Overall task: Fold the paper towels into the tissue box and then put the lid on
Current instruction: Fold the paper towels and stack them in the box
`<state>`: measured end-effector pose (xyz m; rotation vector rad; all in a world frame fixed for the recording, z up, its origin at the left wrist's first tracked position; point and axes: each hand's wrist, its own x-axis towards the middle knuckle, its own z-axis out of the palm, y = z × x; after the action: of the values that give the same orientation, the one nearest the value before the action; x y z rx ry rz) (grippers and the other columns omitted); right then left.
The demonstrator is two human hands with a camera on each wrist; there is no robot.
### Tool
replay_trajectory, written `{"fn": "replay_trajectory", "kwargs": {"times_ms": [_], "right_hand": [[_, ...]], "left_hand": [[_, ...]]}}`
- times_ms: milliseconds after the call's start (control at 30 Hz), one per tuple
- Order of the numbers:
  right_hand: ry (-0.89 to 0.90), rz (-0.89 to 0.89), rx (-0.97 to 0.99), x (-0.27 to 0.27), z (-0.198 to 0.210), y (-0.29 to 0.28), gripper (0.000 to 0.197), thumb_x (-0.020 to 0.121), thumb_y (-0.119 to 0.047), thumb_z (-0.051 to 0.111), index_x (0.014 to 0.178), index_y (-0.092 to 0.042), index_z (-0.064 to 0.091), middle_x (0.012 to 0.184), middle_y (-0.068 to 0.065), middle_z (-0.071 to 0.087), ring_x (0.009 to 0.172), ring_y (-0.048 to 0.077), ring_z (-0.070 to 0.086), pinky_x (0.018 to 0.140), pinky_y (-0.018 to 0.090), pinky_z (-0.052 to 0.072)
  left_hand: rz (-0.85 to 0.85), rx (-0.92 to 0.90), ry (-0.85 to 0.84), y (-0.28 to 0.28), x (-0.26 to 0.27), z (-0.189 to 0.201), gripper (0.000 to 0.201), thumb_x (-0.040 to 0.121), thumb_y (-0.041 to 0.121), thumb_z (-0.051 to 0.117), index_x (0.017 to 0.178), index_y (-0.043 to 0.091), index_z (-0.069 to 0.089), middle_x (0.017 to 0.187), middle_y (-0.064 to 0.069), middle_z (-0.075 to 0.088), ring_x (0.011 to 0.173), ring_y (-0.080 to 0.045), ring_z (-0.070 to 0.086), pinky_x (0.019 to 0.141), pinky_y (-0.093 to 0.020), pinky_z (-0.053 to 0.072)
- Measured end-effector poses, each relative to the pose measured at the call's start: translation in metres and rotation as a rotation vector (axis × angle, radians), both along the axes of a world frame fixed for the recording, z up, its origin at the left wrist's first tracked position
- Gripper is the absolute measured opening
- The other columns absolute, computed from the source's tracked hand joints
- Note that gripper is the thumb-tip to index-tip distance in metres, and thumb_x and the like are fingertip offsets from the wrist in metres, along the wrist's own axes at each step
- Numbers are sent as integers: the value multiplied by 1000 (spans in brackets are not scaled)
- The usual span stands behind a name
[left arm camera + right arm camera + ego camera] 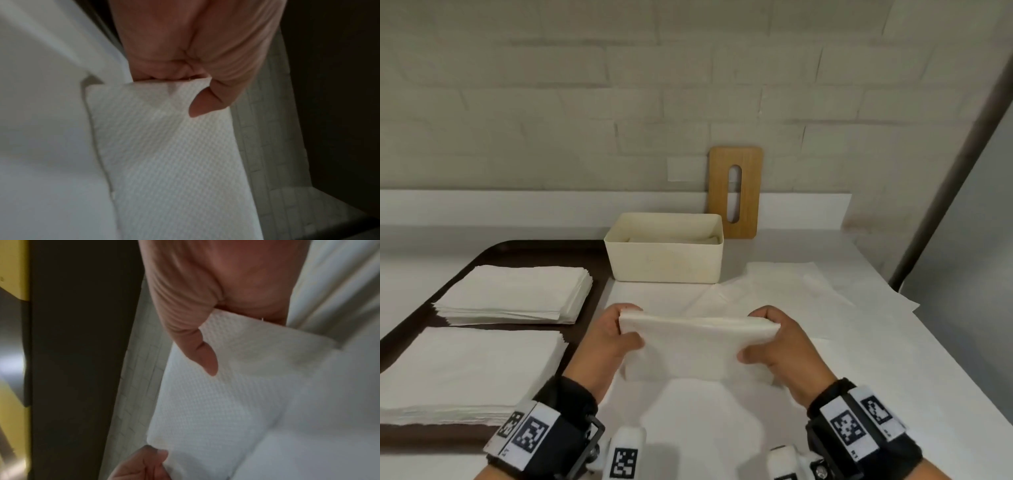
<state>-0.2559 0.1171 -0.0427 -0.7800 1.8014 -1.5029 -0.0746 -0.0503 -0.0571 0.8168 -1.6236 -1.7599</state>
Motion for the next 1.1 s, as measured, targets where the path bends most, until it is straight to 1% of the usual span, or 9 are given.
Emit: {"fn": "replay_trajectory", "kwargs": {"times_ms": [100, 200, 300, 433, 667, 733, 867, 1000, 1100], "right_hand": [[-29, -55, -22, 4, -9, -4, 34, 62, 16, 67, 68, -14, 51, 65, 4, 51, 57, 19, 46, 46, 22, 35], [-35, -103, -131, 9, -5, -4, 29, 53, 5, 67, 60, -16, 48, 60, 2, 47, 56, 16, 42, 48, 24, 34], [-45, -113, -182, 12, -4, -2, 29, 48, -1, 60, 69, -19, 51, 73, 3, 52, 64, 19, 48, 51, 28, 39], [-74, -114, -94, 14, -14, -1, 30, 45, 0, 55, 70, -18, 54, 70, 6, 52, 60, 22, 47, 46, 23, 35], [-42, -127, -186, 15, -2, -2, 21, 49, 1, 53, 61, -16, 49, 60, -1, 48, 56, 15, 43, 47, 24, 35], [-43, -128, -157, 13, -5, -2, 29, 50, 5, 56, 69, -17, 52, 69, 2, 52, 61, 18, 47, 47, 24, 38], [-92, -165, -62, 10, -17, -5, 40, 44, 0, 56, 78, -21, 57, 75, 6, 57, 64, 21, 53, 50, 25, 41], [-95, -164, -142, 8, -6, -8, 23, 45, -1, 52, 51, -22, 50, 58, -1, 46, 55, 17, 39, 50, 25, 30], [-105, -139, -145, 9, -7, -8, 28, 44, 0, 53, 61, -22, 48, 65, 2, 48, 57, 19, 41, 48, 27, 31]], "left_hand": [[-16, -5, -61, 4, 1, -9, 44, 65, 0, 60, 106, 14, 59, 105, -11, 67, 99, -30, 63, 81, -41, 52], [40, -23, 26, 8, 0, -4, 28, 66, -2, 57, 90, 10, 58, 88, -7, 65, 86, -23, 61, 72, -32, 50], [51, -19, 94, 9, 0, 5, 27, 62, -6, 57, 81, 13, 53, 73, 1, 59, 70, -12, 59, 58, -20, 50], [14, -61, -6, 15, 2, 3, 29, 51, 2, 53, 78, 12, 53, 76, -7, 54, 74, -21, 53, 63, -28, 45], [43, -110, 31, 17, -1, 11, 22, 51, 1, 52, 70, 10, 48, 67, -4, 48, 63, -16, 46, 60, -25, 38], [32, -105, -15, 11, 0, 5, 28, 53, -1, 55, 78, 13, 52, 74, -6, 53, 70, -19, 52, 63, -28, 44], [-23, -42, -100, 4, 1, -8, 54, 55, 2, 57, 108, 13, 56, 107, -14, 63, 103, -32, 60, 90, -52, 51], [48, -80, -43, 7, -2, 4, 26, 54, 1, 52, 79, 11, 52, 78, -9, 54, 75, -22, 52, 66, -31, 45], [32, -103, -87, 3, -2, 1, 30, 69, -12, 57, 84, 14, 54, 85, -9, 57, 81, -23, 54, 68, -30, 46]]}}
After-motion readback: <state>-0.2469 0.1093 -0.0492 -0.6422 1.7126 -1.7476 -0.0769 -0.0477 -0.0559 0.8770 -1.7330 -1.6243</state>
